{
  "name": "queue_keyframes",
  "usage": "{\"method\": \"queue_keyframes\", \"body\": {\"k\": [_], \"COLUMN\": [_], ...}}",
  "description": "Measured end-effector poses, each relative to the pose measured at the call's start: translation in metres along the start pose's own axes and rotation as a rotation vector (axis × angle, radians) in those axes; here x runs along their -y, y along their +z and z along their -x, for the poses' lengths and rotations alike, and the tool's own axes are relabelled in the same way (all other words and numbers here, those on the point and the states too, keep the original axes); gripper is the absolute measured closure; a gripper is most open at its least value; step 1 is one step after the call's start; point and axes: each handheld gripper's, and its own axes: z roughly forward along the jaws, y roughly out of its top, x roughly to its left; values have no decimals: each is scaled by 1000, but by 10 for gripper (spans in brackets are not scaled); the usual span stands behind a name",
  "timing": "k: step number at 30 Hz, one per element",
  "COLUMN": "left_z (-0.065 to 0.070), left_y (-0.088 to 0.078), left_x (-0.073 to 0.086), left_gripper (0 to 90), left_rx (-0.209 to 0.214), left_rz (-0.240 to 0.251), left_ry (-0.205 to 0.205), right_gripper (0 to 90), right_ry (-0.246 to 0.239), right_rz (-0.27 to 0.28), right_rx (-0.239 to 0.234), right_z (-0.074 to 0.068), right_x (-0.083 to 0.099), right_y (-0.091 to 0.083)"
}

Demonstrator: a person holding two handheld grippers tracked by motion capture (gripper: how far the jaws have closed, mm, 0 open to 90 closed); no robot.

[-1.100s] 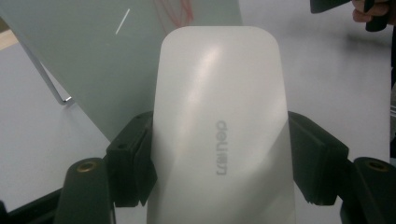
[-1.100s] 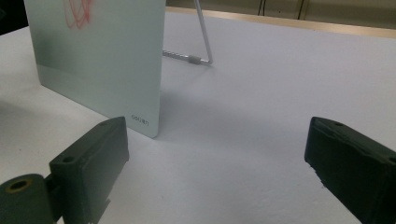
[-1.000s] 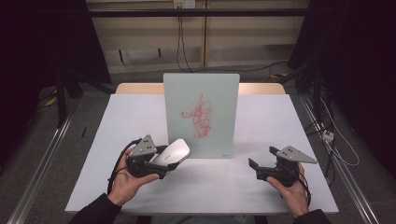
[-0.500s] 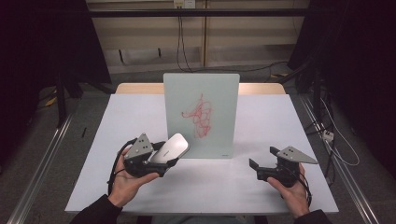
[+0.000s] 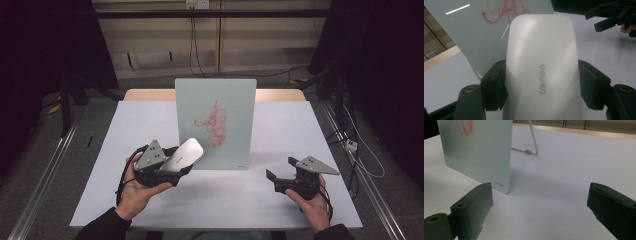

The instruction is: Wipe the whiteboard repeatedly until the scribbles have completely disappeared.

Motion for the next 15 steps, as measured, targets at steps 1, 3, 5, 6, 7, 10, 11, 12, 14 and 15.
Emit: {"method": "queue_keyframes", "body": {"k": [1,3,5,6,7,10,11,12,14,15], "left_z": [0,-1,0,-1,-1,-1,-2,-2,-3,-3], "left_y": [0,1,2,3,4,6,7,8,11,13], "left_x": [-2,-4,-7,-8,-10,-16,-18,-19,-22,-24], "left_gripper": [311,311,311,311,311,311,311,311,311,311], "left_rx": [-10,-18,-43,-49,-55,-84,-93,-99,-107,-117], "left_rz": [-4,5,12,14,19,22,16,21,19,23], "left_ry": [12,20,34,50,56,101,119,120,137,146], "right_gripper": [63,63,61,61,61,62,62,62,61,62], "right_ry": [-1,5,5,5,3,0,-3,-1,0,-2], "right_rz": [-3,2,5,4,3,3,2,5,7,7], "right_rx": [2,3,6,4,2,-2,-3,-3,0,-4], "right_z": [0,1,1,1,1,0,0,0,1,1], "right_x": [0,1,1,1,1,1,1,1,1,1], "right_y": [0,-2,-3,-3,-2,-2,-3,-3,-3,-4]}}
